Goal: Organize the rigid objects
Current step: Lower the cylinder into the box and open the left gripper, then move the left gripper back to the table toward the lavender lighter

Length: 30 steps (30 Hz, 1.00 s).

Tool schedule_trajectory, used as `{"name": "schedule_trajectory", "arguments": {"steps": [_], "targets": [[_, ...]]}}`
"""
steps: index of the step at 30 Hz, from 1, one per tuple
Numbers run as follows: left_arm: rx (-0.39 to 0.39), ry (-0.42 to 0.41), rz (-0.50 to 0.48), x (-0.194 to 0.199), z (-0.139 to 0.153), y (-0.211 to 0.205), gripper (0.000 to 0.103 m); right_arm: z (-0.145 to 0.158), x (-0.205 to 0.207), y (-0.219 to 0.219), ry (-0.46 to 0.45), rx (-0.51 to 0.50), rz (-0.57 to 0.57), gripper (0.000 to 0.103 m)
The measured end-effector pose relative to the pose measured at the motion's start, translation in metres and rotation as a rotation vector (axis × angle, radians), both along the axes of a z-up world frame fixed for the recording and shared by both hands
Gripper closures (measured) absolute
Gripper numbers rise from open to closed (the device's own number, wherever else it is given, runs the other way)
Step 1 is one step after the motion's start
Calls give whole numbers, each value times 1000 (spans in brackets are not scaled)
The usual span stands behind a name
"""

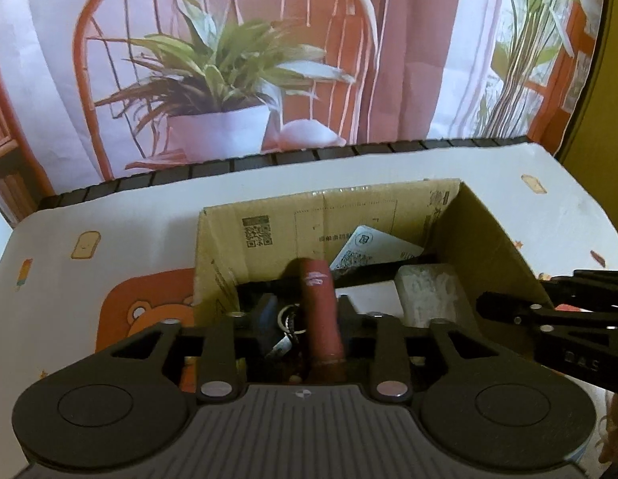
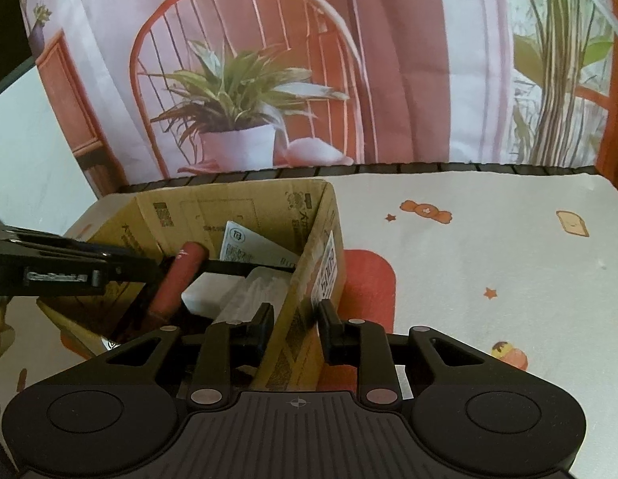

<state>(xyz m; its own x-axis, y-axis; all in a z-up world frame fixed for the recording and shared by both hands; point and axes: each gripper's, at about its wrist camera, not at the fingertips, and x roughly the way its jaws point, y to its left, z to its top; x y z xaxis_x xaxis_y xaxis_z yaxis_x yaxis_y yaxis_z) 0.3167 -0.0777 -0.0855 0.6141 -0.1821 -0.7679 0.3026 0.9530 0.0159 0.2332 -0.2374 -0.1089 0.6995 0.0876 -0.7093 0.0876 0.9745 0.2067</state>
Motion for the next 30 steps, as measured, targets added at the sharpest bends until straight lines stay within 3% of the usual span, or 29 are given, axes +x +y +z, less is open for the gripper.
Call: {"name": "schedule_trajectory", "arguments": {"steps": [3, 7, 10, 12, 21, 30], "targets": [[-13, -23, -7, -14, 10, 2, 60, 1, 2, 0, 14, 0, 11, 79], [-40, -51, -41, -42, 21, 1, 45, 1, 6, -2, 36, 1, 30, 79], [-79, -44, -63, -66, 23, -1, 42, 1, 8, -4, 52, 10, 44, 78], [-84, -66, -68, -82, 24, -4, 34, 1, 11, -4, 67, 15, 63, 78], [-122, -36, -122, -115, 19, -20, 34, 3, 12, -1, 85, 9, 59, 79], [-159, 99, -202, -123, -16, -42, 34, 3, 12, 0, 86, 10, 58, 79]]}}
